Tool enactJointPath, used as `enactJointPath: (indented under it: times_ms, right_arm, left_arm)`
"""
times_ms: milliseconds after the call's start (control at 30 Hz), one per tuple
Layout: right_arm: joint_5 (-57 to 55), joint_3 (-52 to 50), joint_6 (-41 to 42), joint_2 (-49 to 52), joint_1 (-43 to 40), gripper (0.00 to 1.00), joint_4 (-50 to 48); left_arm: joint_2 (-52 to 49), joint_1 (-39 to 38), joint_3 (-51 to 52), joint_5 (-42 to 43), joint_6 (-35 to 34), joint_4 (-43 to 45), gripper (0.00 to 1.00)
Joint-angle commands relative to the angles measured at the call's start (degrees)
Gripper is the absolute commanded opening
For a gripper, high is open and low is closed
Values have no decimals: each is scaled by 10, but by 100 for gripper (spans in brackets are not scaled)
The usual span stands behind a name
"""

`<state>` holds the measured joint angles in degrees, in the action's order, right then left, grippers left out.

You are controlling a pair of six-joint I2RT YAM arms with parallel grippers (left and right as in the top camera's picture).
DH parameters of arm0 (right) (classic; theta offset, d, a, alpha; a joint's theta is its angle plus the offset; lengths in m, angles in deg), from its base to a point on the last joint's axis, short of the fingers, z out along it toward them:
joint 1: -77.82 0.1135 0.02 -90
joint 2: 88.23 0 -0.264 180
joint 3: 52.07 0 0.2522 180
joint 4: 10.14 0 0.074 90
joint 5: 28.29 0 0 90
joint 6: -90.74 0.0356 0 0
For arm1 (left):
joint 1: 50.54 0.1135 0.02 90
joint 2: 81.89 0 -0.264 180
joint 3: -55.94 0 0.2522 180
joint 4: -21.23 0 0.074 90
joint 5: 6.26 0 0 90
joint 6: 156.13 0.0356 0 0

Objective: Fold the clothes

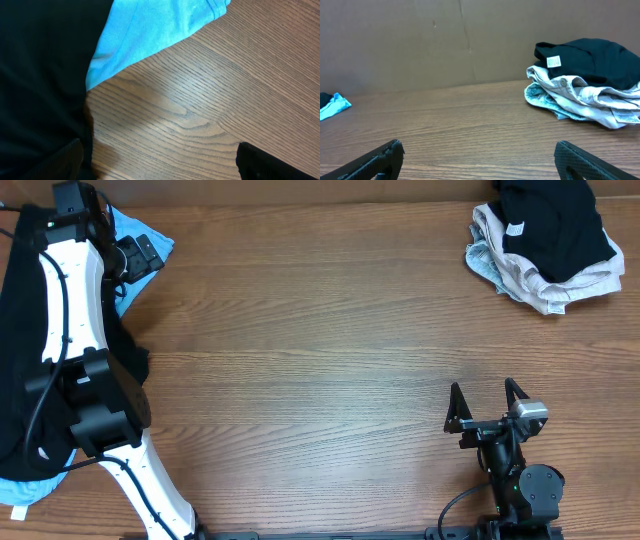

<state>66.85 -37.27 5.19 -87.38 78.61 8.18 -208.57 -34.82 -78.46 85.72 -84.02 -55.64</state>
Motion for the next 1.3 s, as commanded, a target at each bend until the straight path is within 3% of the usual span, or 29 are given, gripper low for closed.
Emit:
enactJointPath:
  times_ms: [0,233,433,633,767,1100,1267]
  right_arm:
    - [3,-6,-4,-7,3,100,-2]
    - [3,-6,-4,-7,3,100,-2]
    - [3,-6,-4,-7,3,100,-2]
    - [3,-6,-4,-7,3,100,-2]
    - [3,-6,-4,-7,3,100,-2]
    - [3,-6,-4,-7,3,100,-2]
    - [3,-6,-4,-7,3,100,-2]
  left_arm:
    - [4,-5,-4,4,-5,1,100]
    - [56,-37,-4,4,-5,1,100]
    - [172,-91,17,4,-5,3,100]
    - [355,-195,174,-5,2,23,100]
    - [469,-233,319,-47,1,133,100]
    - [742,-195,765,67,17,520,100]
    - [879,-195,903,70,42,605,100]
